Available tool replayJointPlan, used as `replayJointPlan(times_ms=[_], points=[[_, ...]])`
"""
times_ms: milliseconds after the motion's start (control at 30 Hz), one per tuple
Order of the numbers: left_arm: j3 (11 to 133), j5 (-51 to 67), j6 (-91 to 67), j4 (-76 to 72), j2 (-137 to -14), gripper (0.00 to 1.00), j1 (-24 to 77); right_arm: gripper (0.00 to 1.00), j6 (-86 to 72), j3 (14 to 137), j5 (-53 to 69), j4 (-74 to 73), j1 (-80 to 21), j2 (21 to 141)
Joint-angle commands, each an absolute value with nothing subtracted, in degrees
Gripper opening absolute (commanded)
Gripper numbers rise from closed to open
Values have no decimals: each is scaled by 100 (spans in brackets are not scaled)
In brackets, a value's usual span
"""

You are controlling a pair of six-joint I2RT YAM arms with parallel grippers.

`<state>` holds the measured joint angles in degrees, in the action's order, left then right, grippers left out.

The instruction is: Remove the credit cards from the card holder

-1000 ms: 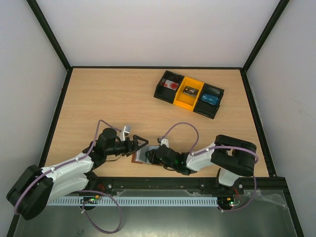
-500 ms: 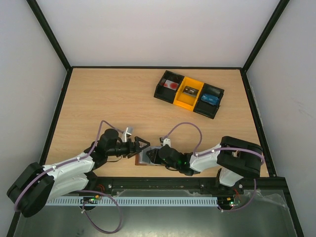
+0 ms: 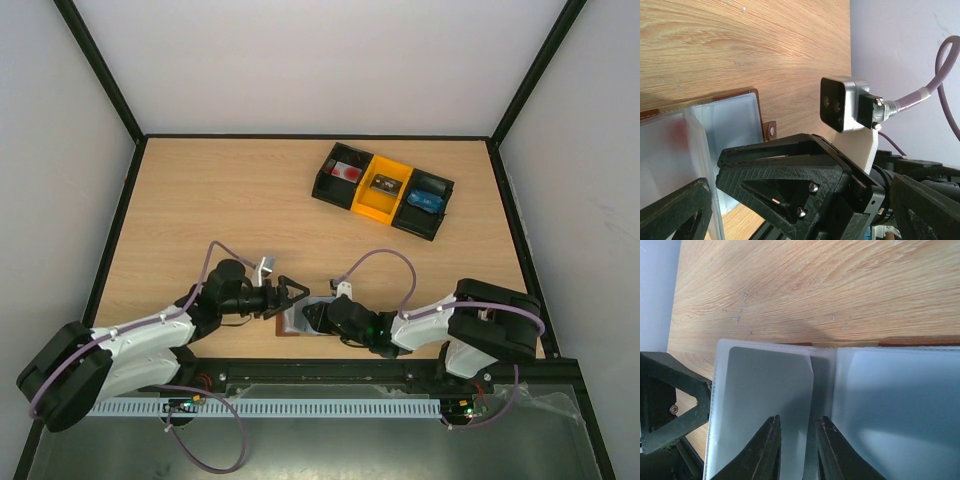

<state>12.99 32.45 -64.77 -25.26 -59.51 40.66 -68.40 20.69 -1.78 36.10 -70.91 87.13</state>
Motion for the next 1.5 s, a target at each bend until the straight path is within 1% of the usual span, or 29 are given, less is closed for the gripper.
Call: replayJointPlan(times_ms=[0, 200, 333, 567, 800, 900, 1067, 1300, 1467], points=[[1457, 3182, -6535, -2807, -6090, 97, 4175, 22, -6879, 1956, -439, 3622, -7137, 8542], [1593, 3070, -6515, -2782, -6195, 98, 4286, 33, -6883, 1733, -471, 3827, -7138, 8242], [1663, 3044, -6504, -2820, -6358, 98, 4362, 38, -6808, 1684, -383, 3860, -7137, 8074], [1722, 2957, -6480, -2824, -6495, 98, 4444, 42, -6724, 1591, -105, 4240, -7137, 8004], [1757, 2932, -6460, -2810, -6547, 97, 4464, 47, -6673, 1666, -32, 4176, -7141, 7944], [1766, 2933, -6443, -2797, -6565, 97, 4471, 47, -6691, 1694, -22, 4154, -7141, 7992], [1766, 2935, -6425, -2778, -6565, 97, 4474, 44, -6689, 1773, -2, 4101, -7137, 8089], [1766, 2931, -6425, -2761, -6566, 97, 4474, 47, -6667, 1892, -3, 3987, -7137, 8175], [1769, 2936, -6416, -2752, -6556, 97, 4466, 44, -6693, 1937, -24, 3921, -7137, 8256]])
